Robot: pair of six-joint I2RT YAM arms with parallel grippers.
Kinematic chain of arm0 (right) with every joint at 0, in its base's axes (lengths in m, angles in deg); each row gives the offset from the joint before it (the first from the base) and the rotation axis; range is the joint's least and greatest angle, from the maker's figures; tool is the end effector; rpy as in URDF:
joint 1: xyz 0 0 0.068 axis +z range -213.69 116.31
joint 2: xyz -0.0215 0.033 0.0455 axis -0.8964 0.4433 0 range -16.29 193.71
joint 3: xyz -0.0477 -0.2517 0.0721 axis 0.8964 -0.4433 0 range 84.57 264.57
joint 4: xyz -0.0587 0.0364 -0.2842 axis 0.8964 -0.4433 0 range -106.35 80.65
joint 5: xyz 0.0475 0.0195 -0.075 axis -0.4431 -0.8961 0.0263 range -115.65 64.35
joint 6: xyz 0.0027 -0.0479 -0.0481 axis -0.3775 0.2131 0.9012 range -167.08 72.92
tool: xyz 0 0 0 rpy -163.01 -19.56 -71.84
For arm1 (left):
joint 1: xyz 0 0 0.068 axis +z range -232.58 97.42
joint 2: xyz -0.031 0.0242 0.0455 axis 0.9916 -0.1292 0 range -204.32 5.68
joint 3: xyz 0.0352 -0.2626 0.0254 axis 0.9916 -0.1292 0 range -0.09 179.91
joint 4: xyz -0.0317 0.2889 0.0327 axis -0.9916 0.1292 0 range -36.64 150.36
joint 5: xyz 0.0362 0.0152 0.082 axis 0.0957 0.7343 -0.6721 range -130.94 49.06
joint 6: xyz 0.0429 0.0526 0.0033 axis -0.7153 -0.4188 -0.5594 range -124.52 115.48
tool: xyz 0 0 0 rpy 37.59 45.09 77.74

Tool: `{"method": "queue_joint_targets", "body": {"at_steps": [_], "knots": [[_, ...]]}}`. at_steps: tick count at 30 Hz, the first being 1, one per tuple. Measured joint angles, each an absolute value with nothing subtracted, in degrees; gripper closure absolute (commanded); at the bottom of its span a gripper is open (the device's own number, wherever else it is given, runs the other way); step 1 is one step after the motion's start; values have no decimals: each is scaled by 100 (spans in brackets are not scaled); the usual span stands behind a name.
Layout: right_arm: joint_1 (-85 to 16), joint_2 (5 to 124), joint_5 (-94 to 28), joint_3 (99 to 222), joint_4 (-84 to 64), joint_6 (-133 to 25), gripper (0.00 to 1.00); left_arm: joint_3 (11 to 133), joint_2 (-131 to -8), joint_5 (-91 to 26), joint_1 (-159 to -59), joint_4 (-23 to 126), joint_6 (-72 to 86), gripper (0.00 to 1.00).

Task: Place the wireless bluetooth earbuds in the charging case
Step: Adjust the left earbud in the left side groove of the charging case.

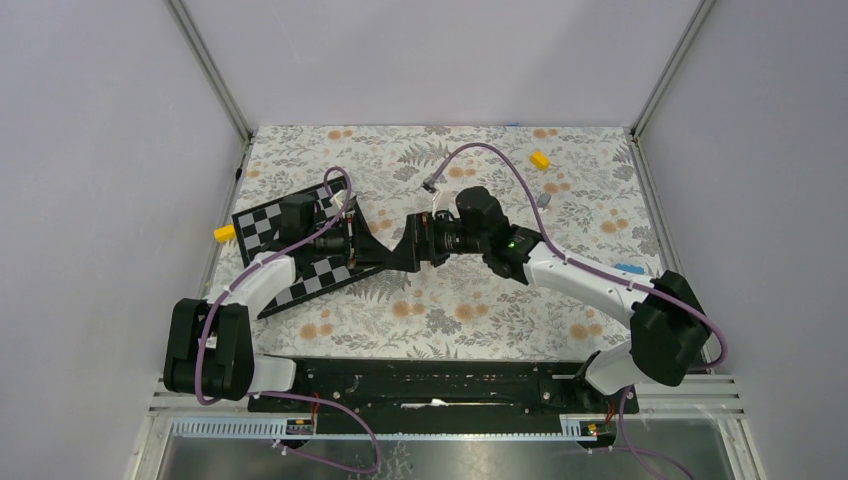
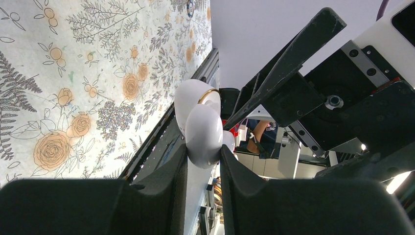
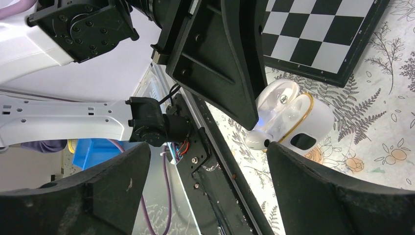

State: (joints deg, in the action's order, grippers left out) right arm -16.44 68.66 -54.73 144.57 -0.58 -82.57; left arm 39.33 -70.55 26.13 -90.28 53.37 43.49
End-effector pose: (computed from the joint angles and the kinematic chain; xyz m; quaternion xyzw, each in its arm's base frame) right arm 0.2464 0.3054 0.2729 -0.2293 0.7544 0.5349 0.3036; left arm 0.2840 -0.0893 0.1877 -0.0247 0.7850 -0.6111 0.0991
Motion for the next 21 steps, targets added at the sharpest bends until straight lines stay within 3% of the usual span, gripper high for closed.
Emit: {"method": "queue_joint_targets", "body": {"at_steps": [13,21], "knots": [[-1644,6549,-5165,14416,-141,-8167,4,3933,-7055,2618,-9028,5337,4351,100],[-1456,6260,-4618,14352,-700,-8073,37,3933,-7055,2618,-9028,5342,4351,100]]}}
